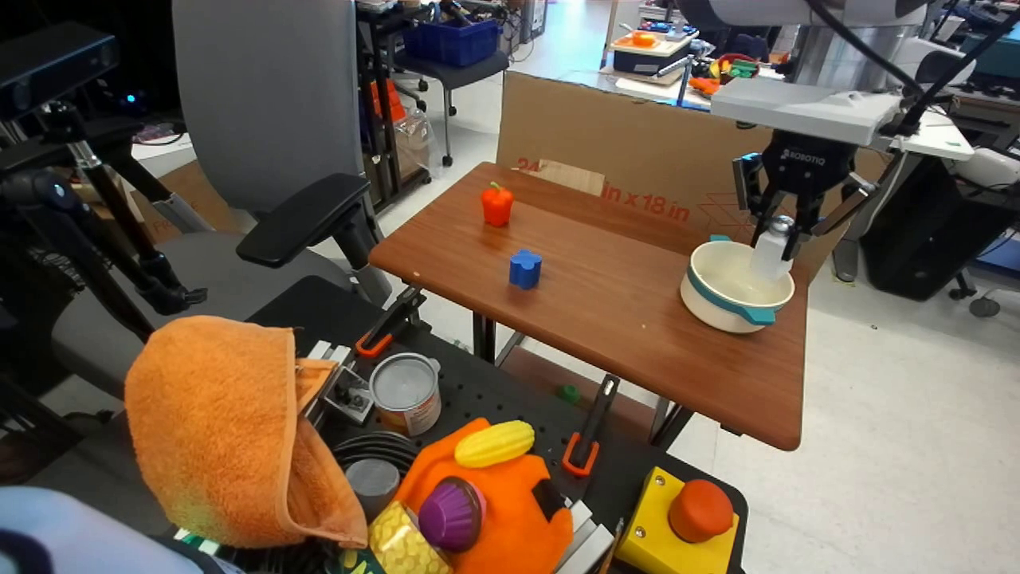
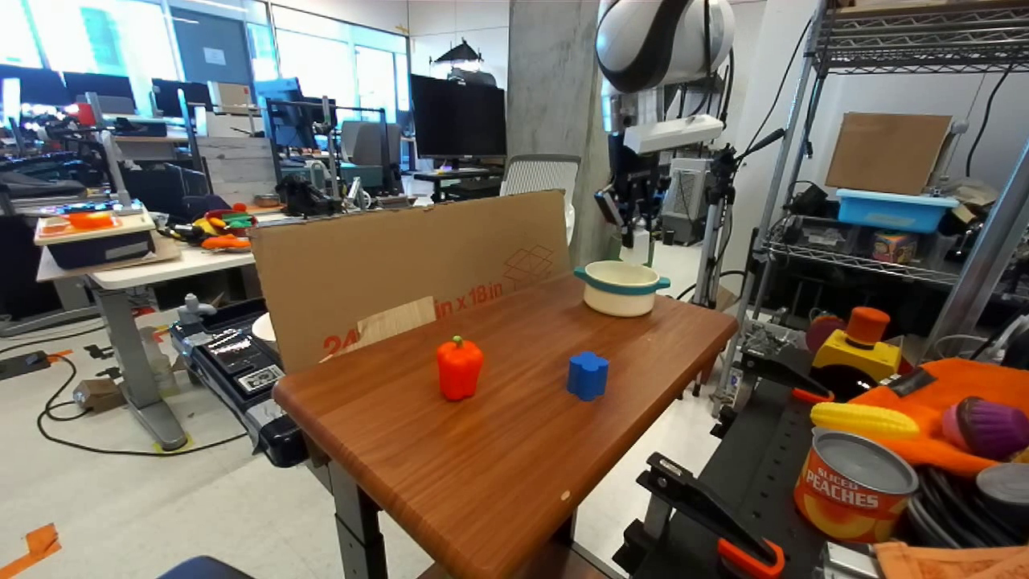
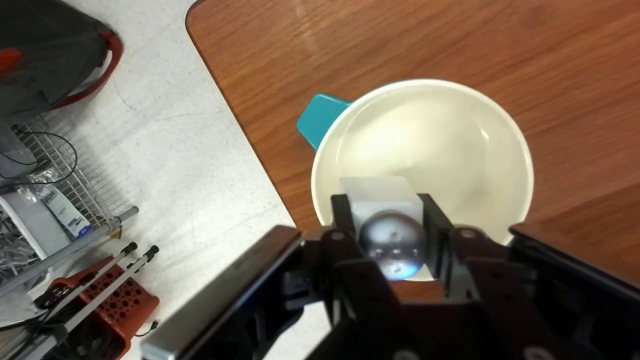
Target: Put the salt cellar in the bowl
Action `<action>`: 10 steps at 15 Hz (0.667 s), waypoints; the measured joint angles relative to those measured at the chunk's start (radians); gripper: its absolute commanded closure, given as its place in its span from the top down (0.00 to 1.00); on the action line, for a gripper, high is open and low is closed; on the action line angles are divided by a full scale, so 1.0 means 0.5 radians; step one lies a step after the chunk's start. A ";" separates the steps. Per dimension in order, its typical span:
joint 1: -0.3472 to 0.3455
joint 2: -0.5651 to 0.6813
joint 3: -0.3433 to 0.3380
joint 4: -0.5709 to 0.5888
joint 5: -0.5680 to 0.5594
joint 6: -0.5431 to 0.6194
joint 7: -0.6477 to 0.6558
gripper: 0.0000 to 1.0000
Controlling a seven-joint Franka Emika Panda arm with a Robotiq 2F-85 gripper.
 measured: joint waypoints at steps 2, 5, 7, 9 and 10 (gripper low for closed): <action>0.004 0.079 0.002 0.068 0.006 -0.011 -0.002 0.10; 0.011 0.200 0.016 0.161 0.026 -0.064 -0.015 0.10; 0.022 0.280 0.023 0.225 0.027 -0.119 -0.023 0.10; 0.040 0.348 0.028 0.285 0.027 -0.166 -0.027 0.10; 0.050 0.375 0.028 0.314 0.027 -0.189 -0.030 0.10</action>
